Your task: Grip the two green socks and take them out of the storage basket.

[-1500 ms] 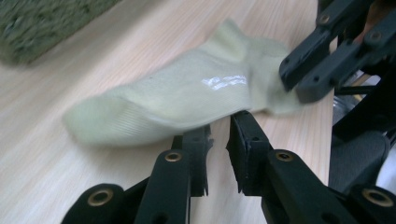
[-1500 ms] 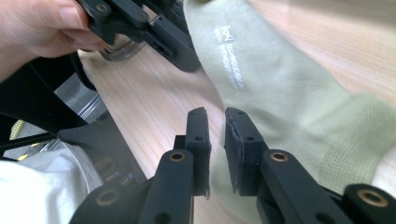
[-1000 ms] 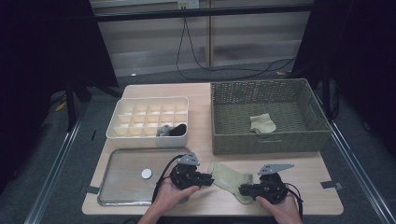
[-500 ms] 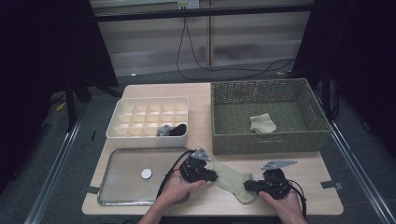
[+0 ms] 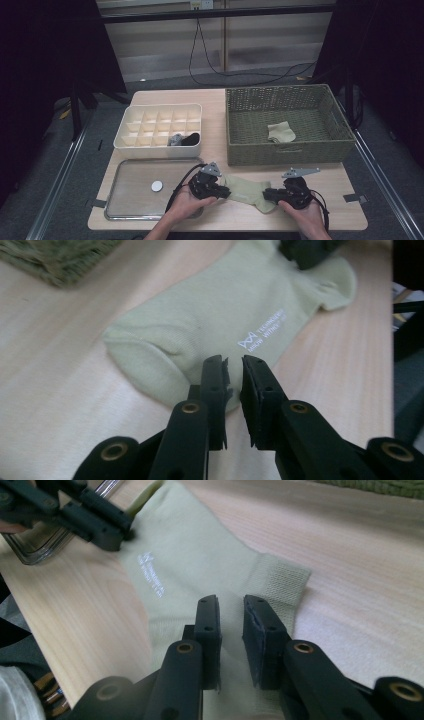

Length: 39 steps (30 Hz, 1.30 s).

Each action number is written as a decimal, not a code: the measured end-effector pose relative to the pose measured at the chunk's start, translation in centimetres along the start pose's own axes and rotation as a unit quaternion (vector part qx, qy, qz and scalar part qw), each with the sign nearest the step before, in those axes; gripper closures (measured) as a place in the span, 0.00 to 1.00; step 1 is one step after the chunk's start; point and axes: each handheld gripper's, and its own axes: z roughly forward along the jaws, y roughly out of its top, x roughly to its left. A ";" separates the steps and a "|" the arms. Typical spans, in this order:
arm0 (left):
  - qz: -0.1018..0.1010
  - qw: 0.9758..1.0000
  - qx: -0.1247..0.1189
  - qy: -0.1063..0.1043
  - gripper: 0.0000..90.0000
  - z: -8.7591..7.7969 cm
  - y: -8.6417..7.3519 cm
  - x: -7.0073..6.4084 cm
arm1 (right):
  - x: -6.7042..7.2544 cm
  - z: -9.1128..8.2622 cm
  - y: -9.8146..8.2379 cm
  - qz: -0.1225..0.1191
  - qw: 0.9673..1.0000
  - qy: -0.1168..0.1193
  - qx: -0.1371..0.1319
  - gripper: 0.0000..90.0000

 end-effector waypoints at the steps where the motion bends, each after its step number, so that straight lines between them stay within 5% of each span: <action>1: 0.003 1.000 0.004 0.001 0.91 -0.1 0.0 -0.1 | -0.1 0.1 0.1 -0.002 1.000 0.000 0.000 0.86; 13: 0.026 0.999 0.027 -0.009 0.92 -0.5 -0.7 -1.6 | -0.5 0.8 1.2 -0.009 1.000 -0.007 0.001 0.87; 18: 0.004 1.000 -0.004 -0.022 0.92 -0.6 -1.5 -1.6 | -0.6 1.0 1.2 -0.009 1.000 -0.004 -0.007 0.87; 24: -0.004 1.000 -0.003 -0.025 0.92 -0.7 -1.7 -1.7 | -0.6 1.1 1.1 -0.006 1.000 0.002 -0.010 0.85; 29: 0.002 1.000 -0.003 -0.018 0.90 -0.8 -1.7 -1.9 | -0.5 0.9 1.3 -0.014 1.000 0.009 -0.013 0.75; 39: -0.021 0.998 -0.054 -0.016 0.77 -2.4 -1.8 -1.6 | -0.7 -0.1 1.2 -0.008 0.999 0.020 -0.046 0.60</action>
